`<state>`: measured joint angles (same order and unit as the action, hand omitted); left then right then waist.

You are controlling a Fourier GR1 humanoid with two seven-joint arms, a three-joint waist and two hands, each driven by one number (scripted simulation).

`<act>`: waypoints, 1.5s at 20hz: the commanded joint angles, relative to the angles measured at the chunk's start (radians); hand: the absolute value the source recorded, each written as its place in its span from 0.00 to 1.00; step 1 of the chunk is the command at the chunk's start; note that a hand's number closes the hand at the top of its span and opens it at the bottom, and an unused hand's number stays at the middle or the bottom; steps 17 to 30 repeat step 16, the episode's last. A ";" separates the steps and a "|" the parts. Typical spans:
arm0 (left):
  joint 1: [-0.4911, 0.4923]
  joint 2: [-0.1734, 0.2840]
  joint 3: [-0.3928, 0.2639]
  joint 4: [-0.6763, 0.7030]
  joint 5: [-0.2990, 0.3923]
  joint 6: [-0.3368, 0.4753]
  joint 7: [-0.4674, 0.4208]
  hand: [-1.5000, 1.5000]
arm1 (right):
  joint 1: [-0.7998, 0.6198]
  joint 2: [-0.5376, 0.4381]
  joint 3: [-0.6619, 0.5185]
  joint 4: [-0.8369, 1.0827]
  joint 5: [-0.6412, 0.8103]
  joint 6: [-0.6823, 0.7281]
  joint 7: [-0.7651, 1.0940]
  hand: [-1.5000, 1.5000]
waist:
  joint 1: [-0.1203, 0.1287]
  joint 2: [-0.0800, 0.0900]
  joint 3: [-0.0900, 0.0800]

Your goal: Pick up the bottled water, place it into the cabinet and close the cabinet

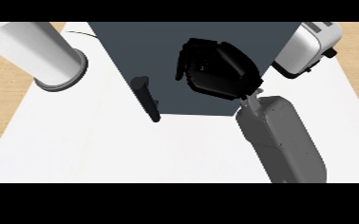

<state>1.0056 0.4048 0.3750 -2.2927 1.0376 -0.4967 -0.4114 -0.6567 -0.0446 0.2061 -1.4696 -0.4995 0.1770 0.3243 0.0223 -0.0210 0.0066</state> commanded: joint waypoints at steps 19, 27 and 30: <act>-0.030 -0.009 0.036 0.024 0.047 -0.055 0.087 0.00 | -0.242 0.038 -0.103 0.261 -0.056 0.033 0.010 1.00 | 0.024 0.030 -0.007; -0.030 -0.009 0.036 0.024 0.047 -0.055 0.087 0.00 | -0.242 0.038 -0.103 0.261 -0.056 0.033 0.010 1.00 | 0.024 0.030 -0.007; -0.030 -0.009 0.036 0.024 0.047 -0.055 0.087 0.00 | -0.242 0.038 -0.103 0.261 -0.056 0.033 0.010 1.00 | 0.024 0.030 -0.007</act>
